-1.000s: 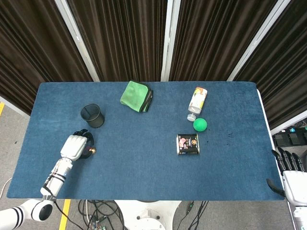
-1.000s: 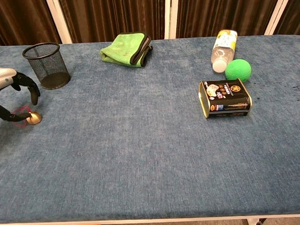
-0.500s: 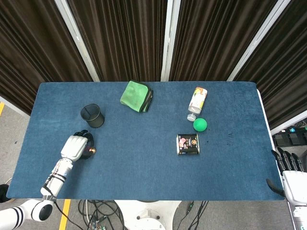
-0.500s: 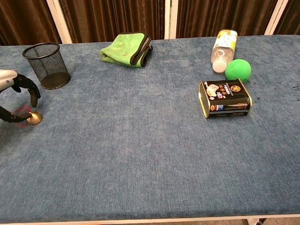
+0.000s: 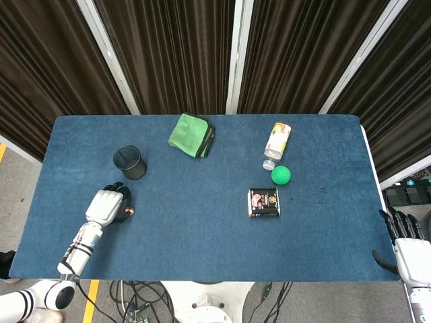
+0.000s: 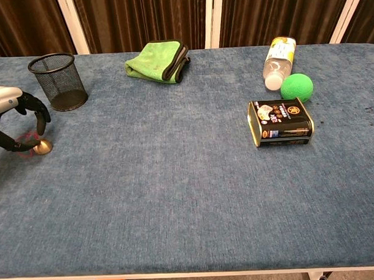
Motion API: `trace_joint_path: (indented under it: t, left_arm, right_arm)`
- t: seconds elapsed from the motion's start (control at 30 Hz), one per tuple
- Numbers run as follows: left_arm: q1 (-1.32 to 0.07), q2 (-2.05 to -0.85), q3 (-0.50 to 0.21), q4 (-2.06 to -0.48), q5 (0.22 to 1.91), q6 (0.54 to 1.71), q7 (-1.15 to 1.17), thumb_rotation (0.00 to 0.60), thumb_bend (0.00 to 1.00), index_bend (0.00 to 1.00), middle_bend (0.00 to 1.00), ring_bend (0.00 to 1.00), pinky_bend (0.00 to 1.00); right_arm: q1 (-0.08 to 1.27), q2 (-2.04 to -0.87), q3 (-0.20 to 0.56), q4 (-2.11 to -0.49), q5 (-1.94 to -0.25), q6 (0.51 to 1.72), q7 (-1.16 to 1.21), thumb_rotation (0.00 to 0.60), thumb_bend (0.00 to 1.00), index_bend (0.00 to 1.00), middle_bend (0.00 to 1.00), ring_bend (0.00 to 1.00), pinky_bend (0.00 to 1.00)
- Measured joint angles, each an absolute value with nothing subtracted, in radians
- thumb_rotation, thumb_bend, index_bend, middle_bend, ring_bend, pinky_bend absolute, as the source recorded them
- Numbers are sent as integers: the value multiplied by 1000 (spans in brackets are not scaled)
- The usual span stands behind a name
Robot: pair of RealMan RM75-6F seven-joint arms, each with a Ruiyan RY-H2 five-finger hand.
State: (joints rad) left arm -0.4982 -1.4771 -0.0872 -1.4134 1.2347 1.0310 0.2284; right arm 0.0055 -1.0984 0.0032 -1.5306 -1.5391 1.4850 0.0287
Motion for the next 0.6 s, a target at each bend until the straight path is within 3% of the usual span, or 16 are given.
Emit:
trace_joint_path:
  t: [0.6]
  left_arm:
    - [-501, -1482, -87, -1411, 1218, 1030, 242, 600, 367, 561, 304, 148, 253]
  right_arm:
    - [7, -1102, 3, -1525, -1534, 1478, 34, 600, 176, 0, 0, 0, 0]
